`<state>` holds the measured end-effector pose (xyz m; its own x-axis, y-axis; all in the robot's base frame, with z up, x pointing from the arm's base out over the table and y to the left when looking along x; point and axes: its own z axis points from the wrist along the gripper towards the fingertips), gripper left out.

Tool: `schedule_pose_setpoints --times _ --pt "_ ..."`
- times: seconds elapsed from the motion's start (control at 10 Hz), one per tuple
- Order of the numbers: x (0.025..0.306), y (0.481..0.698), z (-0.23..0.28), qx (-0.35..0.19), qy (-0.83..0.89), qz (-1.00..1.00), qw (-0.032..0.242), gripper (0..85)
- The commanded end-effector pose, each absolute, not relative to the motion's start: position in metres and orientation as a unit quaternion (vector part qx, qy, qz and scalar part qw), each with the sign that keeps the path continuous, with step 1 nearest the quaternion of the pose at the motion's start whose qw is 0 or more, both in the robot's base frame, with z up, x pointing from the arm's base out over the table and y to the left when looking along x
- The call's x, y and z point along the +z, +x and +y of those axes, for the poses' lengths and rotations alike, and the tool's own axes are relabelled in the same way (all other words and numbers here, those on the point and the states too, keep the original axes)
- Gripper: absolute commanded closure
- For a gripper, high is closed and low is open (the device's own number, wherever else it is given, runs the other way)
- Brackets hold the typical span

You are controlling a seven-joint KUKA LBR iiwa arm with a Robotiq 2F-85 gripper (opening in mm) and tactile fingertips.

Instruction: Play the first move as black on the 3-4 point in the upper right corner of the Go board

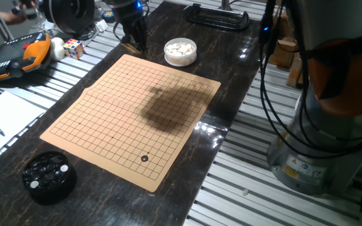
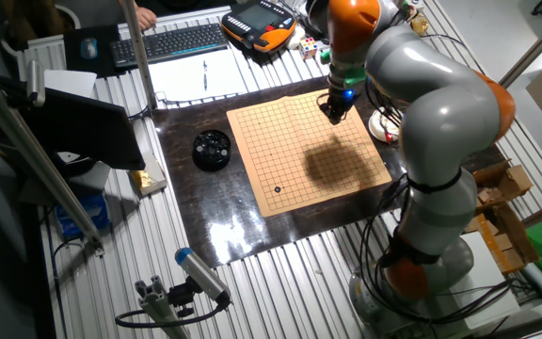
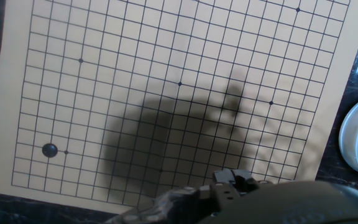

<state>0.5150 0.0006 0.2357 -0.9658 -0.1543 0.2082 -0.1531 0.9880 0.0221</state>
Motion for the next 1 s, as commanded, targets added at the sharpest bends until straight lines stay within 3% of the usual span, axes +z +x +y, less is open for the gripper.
schedule_pose_setpoints --times 0.0,0.5,0.7,0.9 --pt "0.236 0.515 0.001 -0.007 0.079 -0.992 0.096 84.3" --pt "0.236 0.515 0.001 -0.013 0.095 -0.994 0.062 84.3" --pt "0.236 0.517 0.003 -0.041 0.083 -0.994 0.052 84.3" --pt "0.24 0.538 0.031 -0.04 0.065 -0.996 0.046 84.3"
